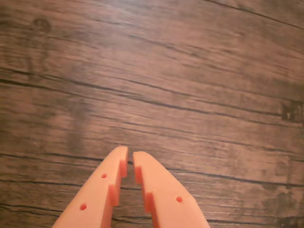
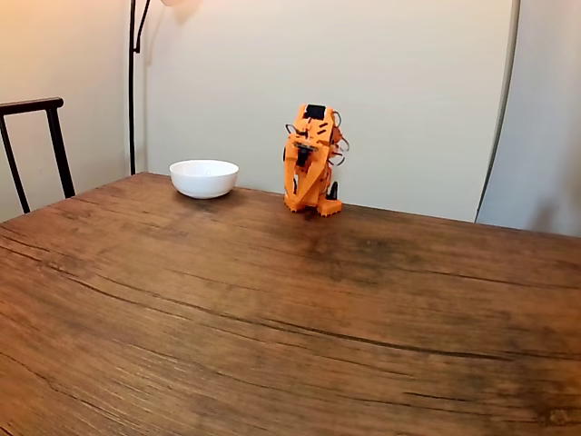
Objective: Grasp the cube and drop it in the bowl
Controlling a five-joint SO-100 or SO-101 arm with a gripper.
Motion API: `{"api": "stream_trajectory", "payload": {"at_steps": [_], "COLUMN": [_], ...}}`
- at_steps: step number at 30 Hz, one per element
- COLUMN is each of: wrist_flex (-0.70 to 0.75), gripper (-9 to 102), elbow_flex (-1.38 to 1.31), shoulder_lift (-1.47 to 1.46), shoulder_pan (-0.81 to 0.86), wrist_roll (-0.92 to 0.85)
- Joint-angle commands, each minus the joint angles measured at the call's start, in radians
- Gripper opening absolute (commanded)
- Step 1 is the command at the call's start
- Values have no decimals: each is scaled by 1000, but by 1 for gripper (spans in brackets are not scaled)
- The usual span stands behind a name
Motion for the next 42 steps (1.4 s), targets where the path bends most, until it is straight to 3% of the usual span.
{"api": "stream_trajectory", "payload": {"at_steps": [1, 11, 17, 42], "wrist_flex": [-3, 61, 255, 256], "gripper": [0, 0, 0, 0], "elbow_flex": [11, 135, 135, 135], "shoulder_lift": [6, 2, -5, -2], "shoulder_pan": [8, 6, 5, 5], "wrist_roll": [-3, -72, -61, -61]}}
